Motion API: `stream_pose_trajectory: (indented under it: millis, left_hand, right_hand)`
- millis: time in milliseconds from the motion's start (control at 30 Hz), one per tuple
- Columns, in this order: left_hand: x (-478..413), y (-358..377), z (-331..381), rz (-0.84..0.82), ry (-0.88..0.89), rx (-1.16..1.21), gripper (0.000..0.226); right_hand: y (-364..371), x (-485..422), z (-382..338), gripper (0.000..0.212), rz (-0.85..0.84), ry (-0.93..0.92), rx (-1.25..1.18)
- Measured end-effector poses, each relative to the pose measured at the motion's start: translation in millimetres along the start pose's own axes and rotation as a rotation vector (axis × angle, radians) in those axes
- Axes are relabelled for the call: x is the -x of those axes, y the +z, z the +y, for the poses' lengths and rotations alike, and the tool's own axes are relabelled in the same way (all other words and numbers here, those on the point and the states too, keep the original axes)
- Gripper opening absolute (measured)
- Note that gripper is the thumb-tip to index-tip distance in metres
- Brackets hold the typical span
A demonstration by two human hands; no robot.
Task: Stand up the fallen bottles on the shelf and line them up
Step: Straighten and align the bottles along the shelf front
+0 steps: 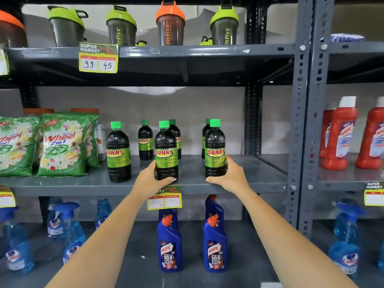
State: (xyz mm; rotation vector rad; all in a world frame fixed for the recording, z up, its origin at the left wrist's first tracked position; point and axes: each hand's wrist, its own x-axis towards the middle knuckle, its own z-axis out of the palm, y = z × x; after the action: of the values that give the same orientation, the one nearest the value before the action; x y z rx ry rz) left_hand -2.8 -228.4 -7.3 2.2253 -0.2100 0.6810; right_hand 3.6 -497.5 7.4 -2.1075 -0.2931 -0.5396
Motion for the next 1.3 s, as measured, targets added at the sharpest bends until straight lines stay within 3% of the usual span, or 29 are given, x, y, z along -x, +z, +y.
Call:
stream_pose_trajectory:
  millis: [100,167,300,367,433,500,633,733,867,933,1300]
  left_hand:
    - [2.9,-3.6,0.6,-0.059,0.025,-0.003,0.081]
    - [7.4,-9.1,0.2,0.009,0.053,0.0,0.101]
    - [29.3,-39.1,-3.3,0.398,0.262,-0.163,0.08]
    - [35.3,-61.5,-9.0,0.58,0.253,-0.211,0.074]
    - [35.4,-79.9,-30.3,0.622,0.119,-0.164,0.076]
    - [33.4,-92.6,-54.7,0.56,-0.031,-0.036,0.086]
    - [29.1,-108.2,-82.3,0.284,-0.226,-0.053,0.11]
    - [14.8,-110.8,-87.1,0.158,-0.214,-0.132,0.121]
    - [2.1,-103.6,-90.9,0.171,-0.116,-0.157,0.07]
    - [1.6,-101.9,-91.8,0.202,-0.105,-0.151,0.057]
    - [-0.4,-99.2,-88.5,0.222,-0.062,-0.191,0.049]
  right_hand:
    - [-1.3,4.1,-3.4,0.116,-0.027,0.02,-0.053]
    - [-2.9,11.4,-6.5,0.13,0.089,0.009,-0.09]
    - [0.9,25.7,-18.3,0.08,0.683,-0.377,0.051]
    - [10.8,27.8,-39.9,0.059,0.772,-0.557,0.053]
    - [31.9,29.5,-66.3,0.048,0.694,-0.652,0.035]
    - [57.8,31.3,-82.7,0.047,0.525,-0.62,0.073]
    - [100.6,21.1,-80.3,0.083,0.188,-0.214,0.079]
    - [113.1,11.5,-79.6,0.097,0.04,0.036,-0.032]
    - [124.8,7.7,-81.0,0.086,0.024,0.069,0.056]
    - [128.9,9.2,-79.4,0.081,0.053,0.063,0.094]
    - [130.7,13.3,-78.7,0.067,0.126,0.014,0.135]
